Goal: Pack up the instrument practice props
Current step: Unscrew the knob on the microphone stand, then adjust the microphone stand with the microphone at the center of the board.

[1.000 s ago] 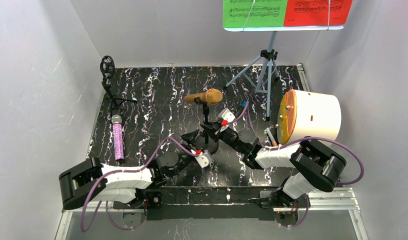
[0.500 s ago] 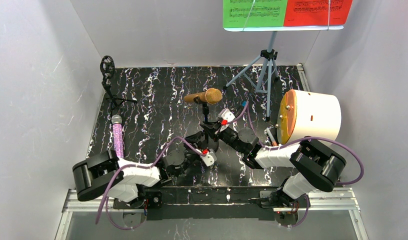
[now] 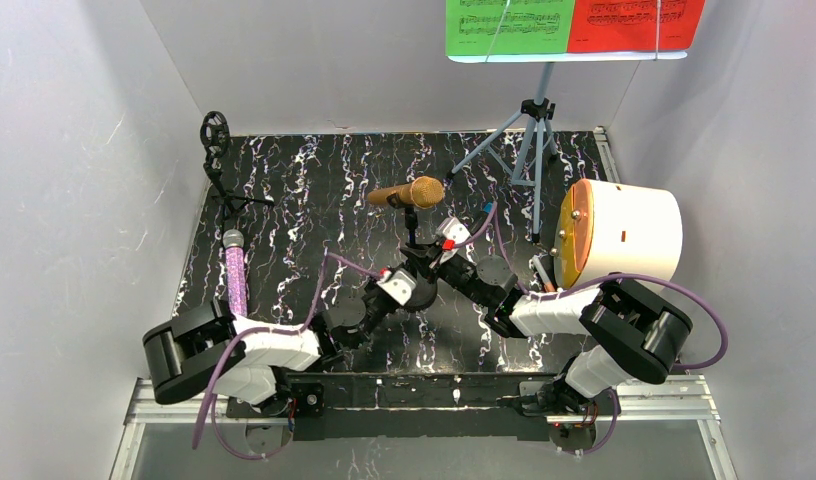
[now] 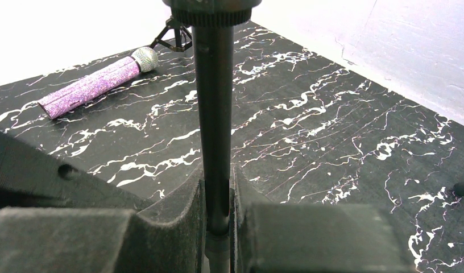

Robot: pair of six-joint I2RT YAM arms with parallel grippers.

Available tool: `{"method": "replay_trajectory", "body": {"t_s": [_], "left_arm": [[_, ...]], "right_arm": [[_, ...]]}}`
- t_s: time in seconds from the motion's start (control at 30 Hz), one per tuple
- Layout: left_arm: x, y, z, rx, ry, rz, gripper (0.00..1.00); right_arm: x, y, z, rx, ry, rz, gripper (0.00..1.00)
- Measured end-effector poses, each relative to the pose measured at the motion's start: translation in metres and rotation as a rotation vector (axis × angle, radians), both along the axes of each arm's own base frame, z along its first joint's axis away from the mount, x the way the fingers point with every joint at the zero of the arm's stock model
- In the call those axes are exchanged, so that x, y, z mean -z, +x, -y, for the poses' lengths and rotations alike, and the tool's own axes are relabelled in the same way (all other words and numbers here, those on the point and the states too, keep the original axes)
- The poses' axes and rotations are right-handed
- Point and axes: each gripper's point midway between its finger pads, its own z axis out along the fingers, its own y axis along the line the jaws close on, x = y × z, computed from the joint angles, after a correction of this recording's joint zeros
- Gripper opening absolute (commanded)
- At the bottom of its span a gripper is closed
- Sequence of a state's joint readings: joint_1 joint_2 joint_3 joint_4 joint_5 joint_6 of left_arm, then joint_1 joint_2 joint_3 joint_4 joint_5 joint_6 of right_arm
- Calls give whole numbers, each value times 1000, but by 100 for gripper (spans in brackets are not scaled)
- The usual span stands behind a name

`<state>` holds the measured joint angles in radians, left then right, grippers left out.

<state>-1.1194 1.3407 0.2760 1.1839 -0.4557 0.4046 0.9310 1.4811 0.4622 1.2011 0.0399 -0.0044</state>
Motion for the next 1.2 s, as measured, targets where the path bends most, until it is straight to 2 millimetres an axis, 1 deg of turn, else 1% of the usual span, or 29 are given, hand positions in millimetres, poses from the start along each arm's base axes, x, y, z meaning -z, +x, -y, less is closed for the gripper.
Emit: {"method": "replay_trajectory", "body": {"t_s": [0.13,0.3,0.33,0.43,0.53,0.6,0.67,0.83,0.93,1.0,1.07,1.13,1.2], "left_arm": [[-1,0,1,-6,-201,-161,0],[-2,4,1,-14,-546,-442,0],[-2,4,2,-16,-618,-503,3],[-5,5,4,-30,-819,-674,6],[-6,4,5,-42,-956,-801,15],[-6,2,5,-52,-996,-851,21],[-7,0,3,-59,-1006,-874,29],[-21,-3,-6,-63,-966,-837,44],[-52,2,-12,-44,-956,-745,51],[-91,6,-12,4,-964,-646,54],[-122,8,-12,41,-963,-561,56],[-141,10,-13,59,-946,-499,56],[-149,13,-13,61,-917,-454,57]], "right_arm": [[0,0,0,-2,0,0,1],[0,1,-1,3,-1,0,1],[0,2,-1,6,0,0,1],[-1,5,0,14,1,1,1],[-1,5,-1,15,2,2,1],[-1,5,-1,11,1,1,1],[0,3,-2,3,2,0,1],[-2,0,-5,-16,6,1,1],[-1,-1,-5,-21,3,-2,1],[0,-2,-6,-25,1,-1,1],[0,-2,-7,-27,1,-2,1],[0,-2,-7,-28,2,-2,1],[0,-2,-7,-29,3,-4,1]]}}
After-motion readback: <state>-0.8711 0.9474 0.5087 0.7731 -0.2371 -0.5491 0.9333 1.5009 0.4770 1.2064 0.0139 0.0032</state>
